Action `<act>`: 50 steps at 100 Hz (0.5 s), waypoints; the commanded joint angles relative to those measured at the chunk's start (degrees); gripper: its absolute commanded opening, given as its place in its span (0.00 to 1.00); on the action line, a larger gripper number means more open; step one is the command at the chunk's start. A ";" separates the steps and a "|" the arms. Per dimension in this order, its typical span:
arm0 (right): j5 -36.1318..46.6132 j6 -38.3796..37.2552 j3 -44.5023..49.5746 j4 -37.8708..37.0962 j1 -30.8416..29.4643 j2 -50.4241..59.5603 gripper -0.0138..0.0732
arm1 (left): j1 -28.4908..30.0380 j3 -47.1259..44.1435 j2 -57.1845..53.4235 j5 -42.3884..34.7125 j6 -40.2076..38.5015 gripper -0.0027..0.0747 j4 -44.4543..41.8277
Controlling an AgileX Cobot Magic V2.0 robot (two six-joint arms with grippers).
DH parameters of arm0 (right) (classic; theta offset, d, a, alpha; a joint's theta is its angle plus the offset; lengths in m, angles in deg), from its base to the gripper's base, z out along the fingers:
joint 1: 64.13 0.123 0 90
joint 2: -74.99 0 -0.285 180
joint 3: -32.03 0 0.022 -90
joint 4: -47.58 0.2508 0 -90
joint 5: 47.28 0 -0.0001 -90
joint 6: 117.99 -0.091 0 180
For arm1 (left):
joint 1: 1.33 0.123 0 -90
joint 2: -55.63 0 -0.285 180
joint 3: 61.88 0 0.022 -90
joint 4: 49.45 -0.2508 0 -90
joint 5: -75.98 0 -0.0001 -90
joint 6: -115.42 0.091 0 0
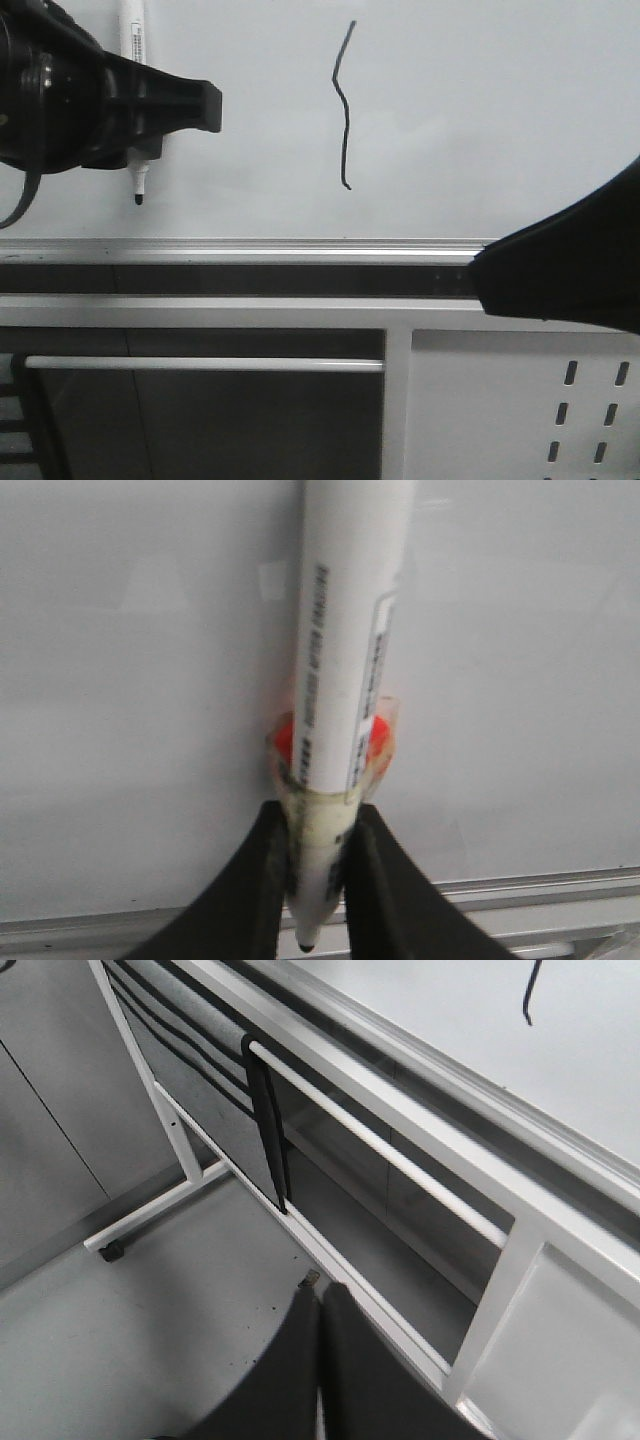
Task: Write number 1 on whiteboard
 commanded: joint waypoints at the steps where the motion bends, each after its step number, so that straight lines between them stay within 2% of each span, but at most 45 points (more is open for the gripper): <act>1: 0.19 0.11 -1.47 -0.53 -0.01 0.55 0.08 | 0.53 1.92 -1.25 3.47 -0.48 0.03 -3.75; 41: 0.19 0.11 -1.47 -0.53 -0.01 0.55 0.08 | 0.53 1.92 -1.25 3.60 0.13 0.03 -3.75; 50: 0.19 0.11 -1.47 -0.53 -0.01 0.55 0.08 | 0.53 1.92 -1.25 3.60 0.24 0.08 -3.75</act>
